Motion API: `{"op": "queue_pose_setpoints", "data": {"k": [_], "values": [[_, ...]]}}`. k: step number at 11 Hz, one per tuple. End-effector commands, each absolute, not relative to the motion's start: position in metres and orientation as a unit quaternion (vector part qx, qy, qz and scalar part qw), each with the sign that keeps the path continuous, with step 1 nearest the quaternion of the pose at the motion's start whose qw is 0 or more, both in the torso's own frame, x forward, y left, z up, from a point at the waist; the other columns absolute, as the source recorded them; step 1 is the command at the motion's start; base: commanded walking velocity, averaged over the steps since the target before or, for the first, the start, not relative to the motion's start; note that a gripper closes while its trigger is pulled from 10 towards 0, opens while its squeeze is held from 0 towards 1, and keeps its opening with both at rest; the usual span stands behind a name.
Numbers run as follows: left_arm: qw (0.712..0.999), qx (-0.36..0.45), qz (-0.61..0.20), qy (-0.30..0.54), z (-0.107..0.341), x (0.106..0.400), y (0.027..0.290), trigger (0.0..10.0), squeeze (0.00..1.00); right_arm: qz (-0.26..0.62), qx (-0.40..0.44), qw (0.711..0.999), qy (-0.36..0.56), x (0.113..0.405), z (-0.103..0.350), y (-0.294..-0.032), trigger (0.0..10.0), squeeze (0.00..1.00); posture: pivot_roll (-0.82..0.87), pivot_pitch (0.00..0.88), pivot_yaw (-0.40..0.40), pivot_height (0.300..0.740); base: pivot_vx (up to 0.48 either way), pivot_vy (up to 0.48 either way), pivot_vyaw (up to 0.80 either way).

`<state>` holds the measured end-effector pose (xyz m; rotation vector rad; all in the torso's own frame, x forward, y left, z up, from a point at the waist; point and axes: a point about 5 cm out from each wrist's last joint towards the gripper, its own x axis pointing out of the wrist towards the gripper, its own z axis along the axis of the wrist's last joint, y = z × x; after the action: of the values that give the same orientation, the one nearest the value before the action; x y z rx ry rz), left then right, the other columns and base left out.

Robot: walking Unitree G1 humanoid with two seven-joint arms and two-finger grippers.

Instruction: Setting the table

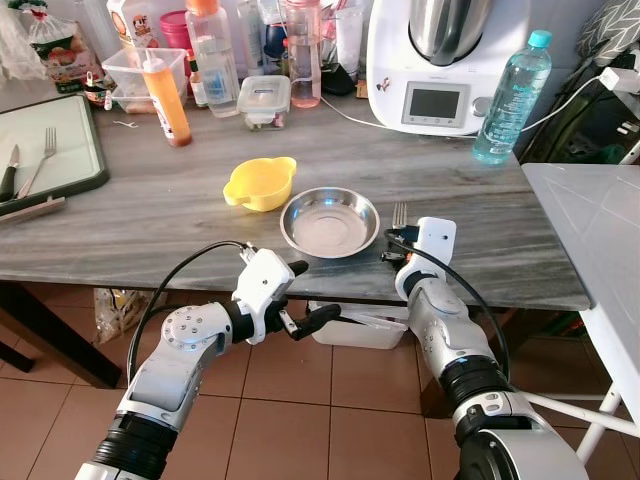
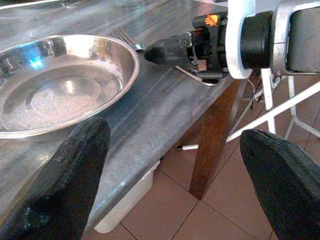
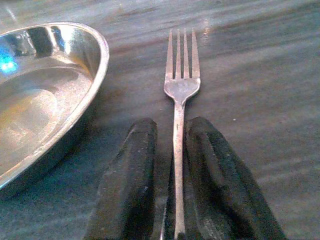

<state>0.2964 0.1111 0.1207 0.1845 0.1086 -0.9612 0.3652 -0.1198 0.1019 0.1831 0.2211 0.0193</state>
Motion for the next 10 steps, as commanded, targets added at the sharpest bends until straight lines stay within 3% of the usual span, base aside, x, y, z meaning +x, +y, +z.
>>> {"op": "queue_pose_setpoints", "data": {"k": [1,8,10], "values": [[0.877,0.097,-0.467,0.050,0.123,0.296,0.109,10.0,0.00,-0.001,0.088,0.989,0.116,0.363,0.096,-0.126,10.0,1.00,0.16,0.086,0.034,0.740,0.000,0.000,0.00],[0.874,0.098,-0.472,0.054,0.121,0.296,0.108,10.0,0.00,0.004,0.052,0.998,0.023,0.360,0.125,-0.130,10.0,1.00,0.15,0.086,0.044,0.740,0.000,0.000,0.00],[0.874,0.099,-0.472,0.055,0.120,0.296,0.108,10.0,0.00,0.010,0.005,0.999,-0.051,0.349,0.141,-0.129,10.0,1.00,0.15,0.085,0.045,0.740,0.000,0.000,0.00]]}}
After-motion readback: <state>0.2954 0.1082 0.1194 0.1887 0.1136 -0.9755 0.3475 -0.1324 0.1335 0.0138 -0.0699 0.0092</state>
